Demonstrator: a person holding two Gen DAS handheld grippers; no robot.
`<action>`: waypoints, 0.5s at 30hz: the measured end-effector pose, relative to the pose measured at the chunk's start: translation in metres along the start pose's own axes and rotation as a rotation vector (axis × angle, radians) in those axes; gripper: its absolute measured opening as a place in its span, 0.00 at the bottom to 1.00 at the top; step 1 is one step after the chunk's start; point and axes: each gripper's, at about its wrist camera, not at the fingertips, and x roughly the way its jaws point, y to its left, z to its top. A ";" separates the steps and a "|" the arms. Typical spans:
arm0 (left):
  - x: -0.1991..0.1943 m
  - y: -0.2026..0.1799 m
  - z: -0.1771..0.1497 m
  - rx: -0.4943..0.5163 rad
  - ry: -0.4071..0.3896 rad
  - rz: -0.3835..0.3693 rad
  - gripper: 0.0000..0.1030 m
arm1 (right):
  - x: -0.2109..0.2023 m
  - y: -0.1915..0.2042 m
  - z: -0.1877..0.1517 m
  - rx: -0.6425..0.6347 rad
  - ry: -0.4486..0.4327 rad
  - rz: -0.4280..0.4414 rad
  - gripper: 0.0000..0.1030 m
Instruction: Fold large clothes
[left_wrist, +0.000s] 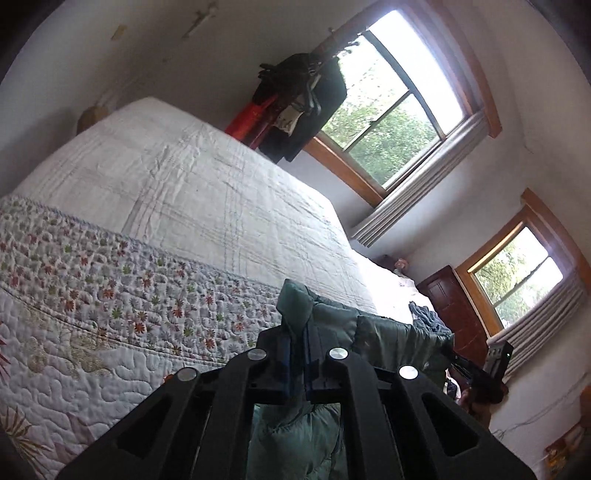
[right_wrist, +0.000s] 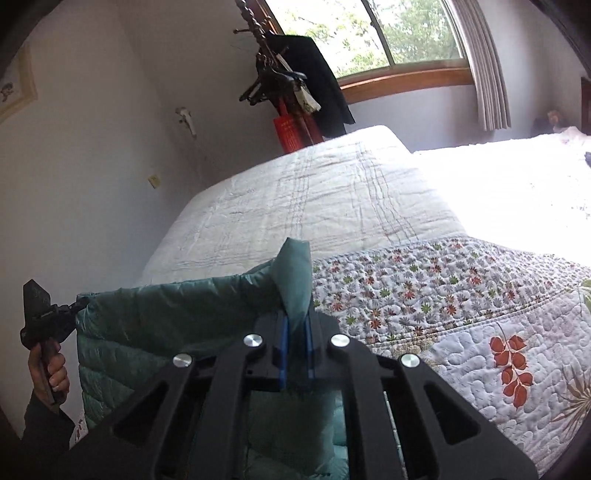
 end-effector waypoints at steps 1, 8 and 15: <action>0.013 0.012 -0.002 -0.031 0.017 0.013 0.04 | 0.015 -0.007 -0.002 0.016 0.029 -0.015 0.05; 0.078 0.078 -0.027 -0.193 0.155 0.112 0.04 | 0.091 -0.040 -0.037 0.107 0.216 -0.091 0.05; 0.107 0.110 -0.050 -0.256 0.260 0.160 0.04 | 0.121 -0.053 -0.063 0.140 0.312 -0.101 0.05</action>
